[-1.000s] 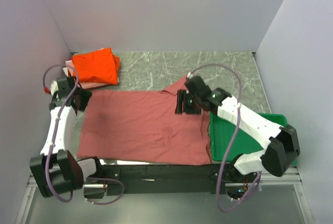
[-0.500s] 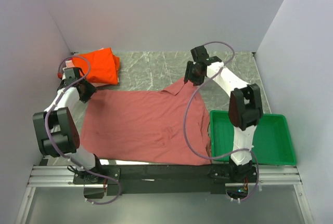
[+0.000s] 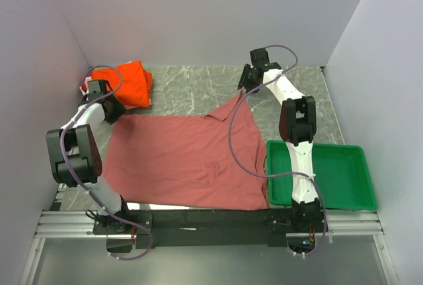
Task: Fold and stack the t-shirts
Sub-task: Fold the tshirt
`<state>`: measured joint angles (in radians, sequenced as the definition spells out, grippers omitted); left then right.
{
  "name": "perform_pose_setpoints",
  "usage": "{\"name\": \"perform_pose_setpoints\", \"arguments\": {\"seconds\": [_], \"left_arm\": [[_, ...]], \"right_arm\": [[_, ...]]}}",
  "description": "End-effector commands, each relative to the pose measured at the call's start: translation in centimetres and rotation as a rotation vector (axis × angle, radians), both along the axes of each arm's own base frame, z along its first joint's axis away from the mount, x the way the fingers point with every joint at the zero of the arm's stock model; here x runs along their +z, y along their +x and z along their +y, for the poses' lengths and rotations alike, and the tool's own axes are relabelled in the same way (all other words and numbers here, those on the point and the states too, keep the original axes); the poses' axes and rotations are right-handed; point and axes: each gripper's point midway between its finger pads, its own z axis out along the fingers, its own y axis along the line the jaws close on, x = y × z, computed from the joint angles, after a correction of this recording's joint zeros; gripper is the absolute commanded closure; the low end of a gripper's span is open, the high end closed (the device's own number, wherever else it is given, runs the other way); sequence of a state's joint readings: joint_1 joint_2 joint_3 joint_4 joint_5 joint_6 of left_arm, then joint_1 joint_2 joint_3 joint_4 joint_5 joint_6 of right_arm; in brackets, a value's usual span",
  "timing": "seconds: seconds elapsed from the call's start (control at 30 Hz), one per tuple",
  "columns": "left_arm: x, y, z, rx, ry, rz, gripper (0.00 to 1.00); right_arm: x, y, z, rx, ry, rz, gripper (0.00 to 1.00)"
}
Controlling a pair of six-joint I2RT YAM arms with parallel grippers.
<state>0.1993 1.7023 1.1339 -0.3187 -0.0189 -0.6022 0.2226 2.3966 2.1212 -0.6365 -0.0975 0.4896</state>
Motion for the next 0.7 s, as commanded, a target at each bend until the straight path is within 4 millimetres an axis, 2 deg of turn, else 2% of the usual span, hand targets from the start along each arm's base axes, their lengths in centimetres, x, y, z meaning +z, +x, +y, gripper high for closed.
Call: {"name": "perform_pose_setpoints", "arguments": {"seconds": [0.0, 0.17, 0.53, 0.67], "left_arm": [[1.7, 1.6, 0.3, -0.032, 0.054, -0.046, 0.51], [0.8, 1.9, 0.0, -0.054, 0.064, -0.019, 0.52], [-0.2, 2.9, -0.5, -0.082, 0.074, 0.000, 0.53], [-0.9, 2.9, -0.8, -0.088, 0.063, 0.026, 0.53]], "right_arm": [[2.5, 2.4, 1.2, 0.014, 0.064, -0.092, 0.50], [1.3, 3.2, 1.5, -0.014, 0.091, -0.074, 0.52], [-1.0, 1.9, -0.2, -0.054, 0.002, -0.004, 0.55], [-1.4, 2.0, 0.0, -0.051, 0.003, -0.001, 0.55]]}}
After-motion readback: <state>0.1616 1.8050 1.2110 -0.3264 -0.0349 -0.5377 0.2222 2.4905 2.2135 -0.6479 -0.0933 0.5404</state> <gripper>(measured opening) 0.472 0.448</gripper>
